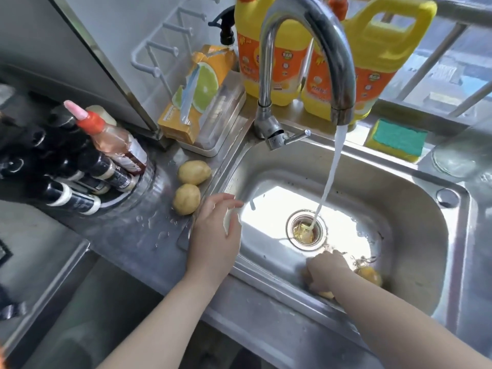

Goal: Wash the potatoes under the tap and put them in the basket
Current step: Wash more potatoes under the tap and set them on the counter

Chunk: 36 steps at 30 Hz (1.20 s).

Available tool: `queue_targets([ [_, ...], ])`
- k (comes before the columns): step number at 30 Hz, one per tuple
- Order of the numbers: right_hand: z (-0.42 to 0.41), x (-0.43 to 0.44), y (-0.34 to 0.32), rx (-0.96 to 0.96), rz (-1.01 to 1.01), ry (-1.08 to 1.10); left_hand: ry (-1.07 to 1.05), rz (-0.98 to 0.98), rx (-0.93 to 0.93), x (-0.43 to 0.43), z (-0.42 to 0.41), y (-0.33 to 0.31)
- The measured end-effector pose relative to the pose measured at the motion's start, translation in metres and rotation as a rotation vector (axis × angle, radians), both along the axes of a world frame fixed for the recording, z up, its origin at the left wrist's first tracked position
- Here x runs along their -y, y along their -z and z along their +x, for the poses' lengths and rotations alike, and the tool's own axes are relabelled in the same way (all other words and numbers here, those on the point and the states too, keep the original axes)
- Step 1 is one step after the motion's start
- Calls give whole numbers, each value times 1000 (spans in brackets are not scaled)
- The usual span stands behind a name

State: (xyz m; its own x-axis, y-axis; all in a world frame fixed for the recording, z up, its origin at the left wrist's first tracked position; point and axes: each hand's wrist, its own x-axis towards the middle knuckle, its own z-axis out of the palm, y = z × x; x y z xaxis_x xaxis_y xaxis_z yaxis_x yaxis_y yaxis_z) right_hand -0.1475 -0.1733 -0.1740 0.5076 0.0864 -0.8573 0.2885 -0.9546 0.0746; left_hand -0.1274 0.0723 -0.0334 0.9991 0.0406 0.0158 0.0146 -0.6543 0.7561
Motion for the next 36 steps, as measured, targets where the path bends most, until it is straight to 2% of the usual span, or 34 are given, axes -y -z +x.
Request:
queue_targets([
  [7,3,0,-7,13,69,156,82,-43,-22,3,1,-2],
  [11,7,3,-18,14,207,360,134,-98,-84,19,4,-3],
  [13,15,8,-39,99,382,573,156,-143,-219,30,7,-3],
  [16,30,11,-93,131,864,957,150,-241,-497,54,14,1],
  [18,39,15,-120,127,1092,1127,98,-415,-671,72,19,1],
  [21,47,15,-136,181,1239,1303,67,-778,-846,98,23,-12],
  [23,50,12,-145,235,1280,1366,36,-993,-891,109,27,-17],
  [28,45,7,-158,441,1193,1285,-110,-1237,-968,129,39,-29],
  [33,45,6,-173,545,1183,1207,-242,-1254,-977,128,56,-42],
  [36,49,5,-173,494,1278,1307,-195,-1227,-980,125,60,-46],
])
